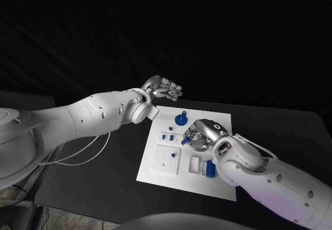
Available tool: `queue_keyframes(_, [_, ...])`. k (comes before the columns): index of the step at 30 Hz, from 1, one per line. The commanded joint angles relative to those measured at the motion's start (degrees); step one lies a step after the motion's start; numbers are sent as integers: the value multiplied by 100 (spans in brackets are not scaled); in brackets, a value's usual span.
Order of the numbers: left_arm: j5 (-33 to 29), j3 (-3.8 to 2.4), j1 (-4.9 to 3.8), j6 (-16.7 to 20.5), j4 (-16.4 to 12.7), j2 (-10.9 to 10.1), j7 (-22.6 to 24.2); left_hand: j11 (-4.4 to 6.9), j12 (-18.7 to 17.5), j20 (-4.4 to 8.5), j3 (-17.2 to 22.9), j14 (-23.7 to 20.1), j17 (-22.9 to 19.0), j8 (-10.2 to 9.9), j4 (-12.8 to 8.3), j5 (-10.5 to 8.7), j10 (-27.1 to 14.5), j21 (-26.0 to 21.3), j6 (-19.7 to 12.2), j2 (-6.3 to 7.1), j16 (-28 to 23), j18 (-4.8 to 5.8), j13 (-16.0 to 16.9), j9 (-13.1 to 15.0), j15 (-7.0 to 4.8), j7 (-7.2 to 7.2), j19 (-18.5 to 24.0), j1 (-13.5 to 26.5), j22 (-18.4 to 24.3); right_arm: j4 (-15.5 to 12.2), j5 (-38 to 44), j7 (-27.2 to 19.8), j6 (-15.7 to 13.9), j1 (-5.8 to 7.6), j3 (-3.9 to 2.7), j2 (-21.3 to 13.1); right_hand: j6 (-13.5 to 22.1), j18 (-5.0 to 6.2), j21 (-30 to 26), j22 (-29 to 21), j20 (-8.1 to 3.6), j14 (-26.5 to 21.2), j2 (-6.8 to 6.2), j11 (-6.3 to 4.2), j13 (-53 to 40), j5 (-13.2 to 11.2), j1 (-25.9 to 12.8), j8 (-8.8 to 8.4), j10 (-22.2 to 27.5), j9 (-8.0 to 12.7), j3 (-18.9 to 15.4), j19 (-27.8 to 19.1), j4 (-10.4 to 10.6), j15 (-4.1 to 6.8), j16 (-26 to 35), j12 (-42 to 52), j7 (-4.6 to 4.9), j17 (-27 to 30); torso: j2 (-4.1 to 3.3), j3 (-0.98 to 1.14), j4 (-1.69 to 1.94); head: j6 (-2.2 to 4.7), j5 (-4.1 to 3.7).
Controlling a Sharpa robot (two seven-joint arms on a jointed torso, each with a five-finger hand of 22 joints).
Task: Assemble the parts on the task board
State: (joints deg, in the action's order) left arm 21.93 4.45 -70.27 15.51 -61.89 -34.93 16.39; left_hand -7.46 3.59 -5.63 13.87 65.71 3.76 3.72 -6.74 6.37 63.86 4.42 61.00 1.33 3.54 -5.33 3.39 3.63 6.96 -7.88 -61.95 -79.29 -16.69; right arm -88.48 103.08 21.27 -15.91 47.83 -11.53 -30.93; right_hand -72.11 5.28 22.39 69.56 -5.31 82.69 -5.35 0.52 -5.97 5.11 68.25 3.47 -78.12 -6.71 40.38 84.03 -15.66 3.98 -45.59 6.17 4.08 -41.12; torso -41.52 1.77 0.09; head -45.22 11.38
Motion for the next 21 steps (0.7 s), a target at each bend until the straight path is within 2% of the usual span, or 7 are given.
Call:
queue_keyframes(1, [-32,-3,16,-21,78,69,58,-10,-24,-19,4,-26,0,-15,17,-3,-21,-9,42,-27,-5,-59,-6,-2,-5,8,30,14,-8,23,378,-178,-1,-3,77,139,-50,111,29,11,-42,8,10,2,-4,22,19,21,-15,-247,-37,217,4,40,33,-30,-3,-7,31,-6,18,-21,64])
queue_keyframes(3, [-37,-2,31,-19,155,128,58,-8,-24,-18,8,-23,0,-14,23,0,-17,-9,45,-33,-5,-58,-6,-2,-6,9,29,19,-11,34,452,-203,-20,-3,164,279,-50,111,29,11,-42,8,10,2,-4,22,19,21,-15,-247,-37,217,4,40,33,-30,-3,-7,32,-11,24,-19,86])
queue_keyframes(9, [-49,10,54,-41,288,244,48,-10,-25,-20,3,-25,0,-15,34,-4,-18,-12,46,-31,-6,-54,-6,-2,-4,6,32,36,-12,61,586,-209,-60,-4,353,509,-50,113,13,9,-40,9,22,1,-2,-38,33,21,-15,-245,-45,217,4,40,35,-32,-3,-9,53,-27,15,-18,133])
queue_keyframes(13, [-32,38,69,-18,383,335,-4,-8,-23,-36,-39,-25,2,-14,111,-6,-21,-32,35,-2,-4,-52,-5,-2,1,18,15,102,34,120,680,-159,-76,-4,531,606,-46,115,12,9,-40,11,26,3,2,-88,48,20,-14,-241,-31,220,4,39,36,-33,-2,-10,79,-42,21,-11,148])
queue_keyframes(16, [-27,63,79,-8,430,385,-20,-9,-22,-39,-47,-24,2,-14,129,-7,-24,-36,35,5,-5,-52,-4,-2,2,19,8,111,54,163,728,-105,-73,-5,623,666,-46,116,8,8,-40,11,25,4,3,-101,49,20,-15,-239,-23,221,5,39,37,-34,-1,-10,99,-52,25,-6,166])
queue_keyframes(21, [-27,85,94,-10,497,452,-28,-9,-23,-39,-47,-24,2,-14,130,-7,-24,-36,35,5,-5,-52,-4,-2,2,19,7,110,58,229,854,-63,-94,-7,776,743,-46,117,3,6,-39,11,17,5,5,-88,48,20,-15,-237,-16,220,4,38,37,-34,-1,-11,115,-51,30,-29,203])
